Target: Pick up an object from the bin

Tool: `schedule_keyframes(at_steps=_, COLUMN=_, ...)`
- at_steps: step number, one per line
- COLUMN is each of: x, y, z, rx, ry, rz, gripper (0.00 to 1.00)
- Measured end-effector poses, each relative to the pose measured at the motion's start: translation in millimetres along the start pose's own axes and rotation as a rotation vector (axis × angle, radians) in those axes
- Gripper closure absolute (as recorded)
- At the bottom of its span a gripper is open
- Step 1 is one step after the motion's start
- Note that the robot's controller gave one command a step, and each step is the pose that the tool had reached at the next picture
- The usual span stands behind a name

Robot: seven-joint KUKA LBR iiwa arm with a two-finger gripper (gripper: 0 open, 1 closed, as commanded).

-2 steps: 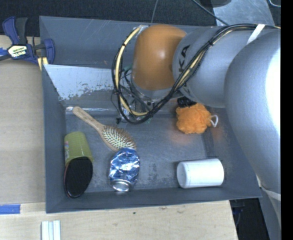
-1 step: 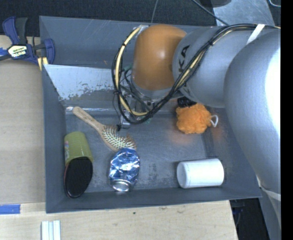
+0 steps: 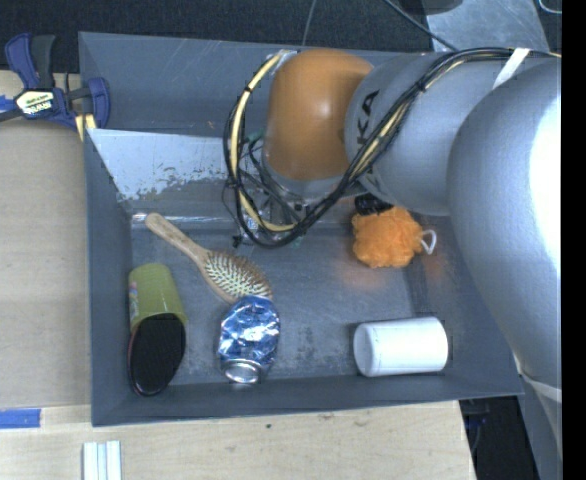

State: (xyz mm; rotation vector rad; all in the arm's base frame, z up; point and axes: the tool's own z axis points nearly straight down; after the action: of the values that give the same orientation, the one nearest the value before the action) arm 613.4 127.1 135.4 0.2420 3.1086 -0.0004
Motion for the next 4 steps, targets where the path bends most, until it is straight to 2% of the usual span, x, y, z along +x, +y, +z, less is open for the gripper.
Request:
schedule_keyframes(at_steps=1, x=0.0, y=0, z=0, rx=0.000, ry=0.000, rz=0.000, gripper=0.00)
schedule_keyframes(at_steps=2, x=-24.0, y=-80, z=-46, rx=0.002, ry=-0.011, rz=0.013, gripper=0.00)
schedule_keyframes(at_steps=3, x=-16.9, y=-156, z=-11, rx=0.004, ry=-0.011, rz=0.231, gripper=0.00)
schedule_keyframes(at_steps=4, x=-10.0, y=-218, z=-11, rx=0.006, ry=-0.012, rz=0.323, gripper=0.00)
